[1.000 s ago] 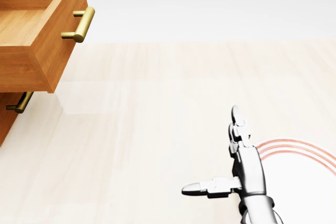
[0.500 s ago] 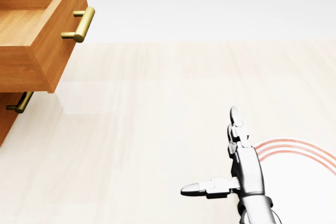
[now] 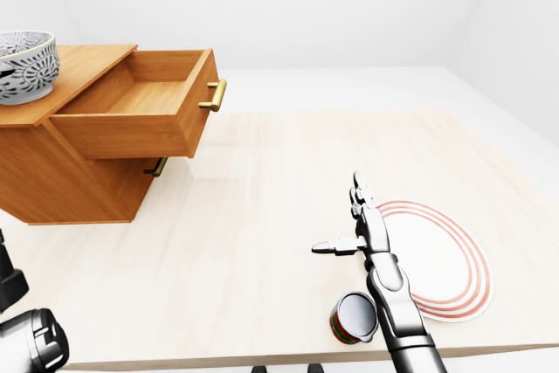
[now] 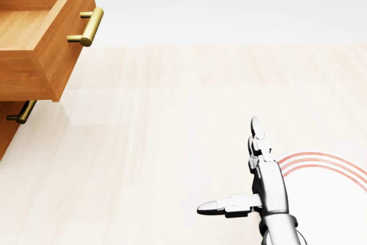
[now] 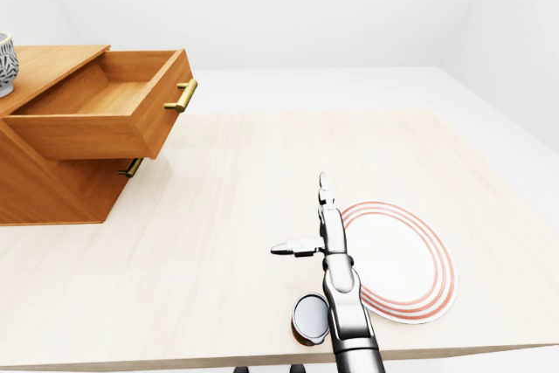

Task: Put the bowl on top of the cabinet.

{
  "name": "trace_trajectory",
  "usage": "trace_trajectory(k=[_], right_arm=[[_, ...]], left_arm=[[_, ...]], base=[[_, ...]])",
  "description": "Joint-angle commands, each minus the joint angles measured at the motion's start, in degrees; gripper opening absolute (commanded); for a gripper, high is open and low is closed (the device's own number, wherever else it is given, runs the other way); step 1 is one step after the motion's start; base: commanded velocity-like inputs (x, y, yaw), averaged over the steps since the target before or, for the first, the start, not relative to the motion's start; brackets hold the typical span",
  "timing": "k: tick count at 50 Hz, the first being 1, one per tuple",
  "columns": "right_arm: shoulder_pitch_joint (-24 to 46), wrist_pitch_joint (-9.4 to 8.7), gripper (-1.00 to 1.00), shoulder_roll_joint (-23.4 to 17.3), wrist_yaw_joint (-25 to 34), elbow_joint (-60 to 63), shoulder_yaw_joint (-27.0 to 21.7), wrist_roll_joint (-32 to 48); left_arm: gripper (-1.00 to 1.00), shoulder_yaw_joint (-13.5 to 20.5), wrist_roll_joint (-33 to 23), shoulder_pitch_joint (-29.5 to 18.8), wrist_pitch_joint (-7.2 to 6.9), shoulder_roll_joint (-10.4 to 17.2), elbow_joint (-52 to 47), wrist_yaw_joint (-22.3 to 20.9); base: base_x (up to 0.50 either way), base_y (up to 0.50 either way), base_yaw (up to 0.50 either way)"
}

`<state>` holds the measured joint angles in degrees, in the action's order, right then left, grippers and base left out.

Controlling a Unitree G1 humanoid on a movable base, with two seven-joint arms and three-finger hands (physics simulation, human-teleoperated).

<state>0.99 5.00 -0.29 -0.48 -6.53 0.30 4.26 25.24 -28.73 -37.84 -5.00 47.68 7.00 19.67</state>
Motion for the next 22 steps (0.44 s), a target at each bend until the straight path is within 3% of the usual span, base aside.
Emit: trace_trajectory(k=[1,6,14,22], right_arm=[[-0.03,0.00,1.00,-0.05,0.10,0.15,-0.08,-0.07],[-0.12,0.00,1.00,-0.04,0.14,0.70,-0.09,-0.10],[-0.15,0.00,1.00,0.03,0.08,0.58,0.07,0.08],[-0.32,0.00,1.00,-0.01,0.10,0.93,-0.02,-0.01]], left_arm=[[1.00,6.42,4.74,8.36,0.00,-3.70,-29.82,-7.20],[1.00,6.57,4.56,9.99,0.00,-6.25,-36.06,-8.36],[1.00,8.70,5.25,11.50,0.00,-7.39,-43.78,-11.22],[1.00,8.37,4.66,12.38,0.00,-8.67,-45.03,-11.33]], base=[[0.00,0.00,0.00],[0.00,0.00,0.00],[0.00,0.00,0.00],[0.00,0.00,0.00]])
